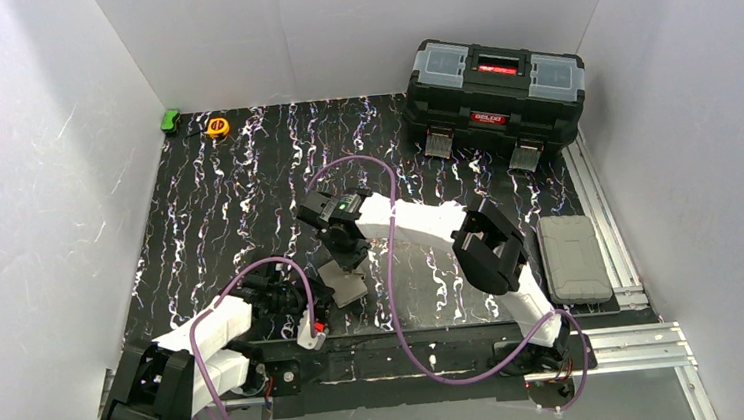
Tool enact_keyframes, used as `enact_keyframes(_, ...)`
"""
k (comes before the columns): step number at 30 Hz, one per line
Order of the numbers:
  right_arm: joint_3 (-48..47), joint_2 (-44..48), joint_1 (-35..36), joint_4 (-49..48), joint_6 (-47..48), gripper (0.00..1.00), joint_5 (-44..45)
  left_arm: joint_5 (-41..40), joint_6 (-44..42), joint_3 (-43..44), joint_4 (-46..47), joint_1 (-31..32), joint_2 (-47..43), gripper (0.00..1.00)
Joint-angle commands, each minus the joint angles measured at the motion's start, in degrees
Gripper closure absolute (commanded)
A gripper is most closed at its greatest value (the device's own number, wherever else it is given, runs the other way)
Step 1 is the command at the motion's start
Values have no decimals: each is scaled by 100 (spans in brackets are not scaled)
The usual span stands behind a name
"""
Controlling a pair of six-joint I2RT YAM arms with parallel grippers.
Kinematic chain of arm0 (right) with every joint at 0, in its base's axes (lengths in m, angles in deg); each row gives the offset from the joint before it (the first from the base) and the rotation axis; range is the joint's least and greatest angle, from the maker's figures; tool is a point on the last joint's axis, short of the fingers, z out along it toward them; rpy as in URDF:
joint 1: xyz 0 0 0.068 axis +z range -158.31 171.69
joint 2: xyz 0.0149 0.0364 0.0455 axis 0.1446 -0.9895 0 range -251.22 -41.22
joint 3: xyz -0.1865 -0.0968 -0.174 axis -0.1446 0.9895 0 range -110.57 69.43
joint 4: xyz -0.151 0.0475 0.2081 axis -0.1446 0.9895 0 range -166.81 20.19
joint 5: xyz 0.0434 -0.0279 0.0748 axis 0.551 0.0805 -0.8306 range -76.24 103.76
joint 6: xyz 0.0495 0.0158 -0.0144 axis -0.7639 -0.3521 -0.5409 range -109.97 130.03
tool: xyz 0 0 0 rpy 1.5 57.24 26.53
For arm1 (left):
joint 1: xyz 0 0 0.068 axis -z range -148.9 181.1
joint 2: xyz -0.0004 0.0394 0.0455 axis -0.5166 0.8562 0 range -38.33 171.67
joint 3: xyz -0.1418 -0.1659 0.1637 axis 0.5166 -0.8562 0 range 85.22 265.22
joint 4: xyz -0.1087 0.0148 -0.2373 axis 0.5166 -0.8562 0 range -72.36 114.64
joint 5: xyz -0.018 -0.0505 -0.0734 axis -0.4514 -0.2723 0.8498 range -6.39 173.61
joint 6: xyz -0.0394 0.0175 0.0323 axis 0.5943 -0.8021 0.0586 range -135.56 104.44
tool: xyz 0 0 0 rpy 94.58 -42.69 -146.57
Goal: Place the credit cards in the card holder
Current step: Close the card holder at the center of the board.
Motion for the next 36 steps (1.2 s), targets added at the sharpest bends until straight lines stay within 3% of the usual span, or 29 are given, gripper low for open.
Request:
enact_keyframes(1,-242,-8,19,130,-11,75,-44,-18,78,-125,-291,3,-13,90)
enact_keyframes(7,-234,-25,19,163,4,79,-50,-38,134,-117,-250,3,-25,90)
enact_keyframes(13,-263,-30,18,180,0,99,-22,-28,147,-134,-249,8,-37,90)
enact_keyframes(36,-60,-176,-205,-212,-164,99,-1079,-29,143,-125,-232,3,18,90)
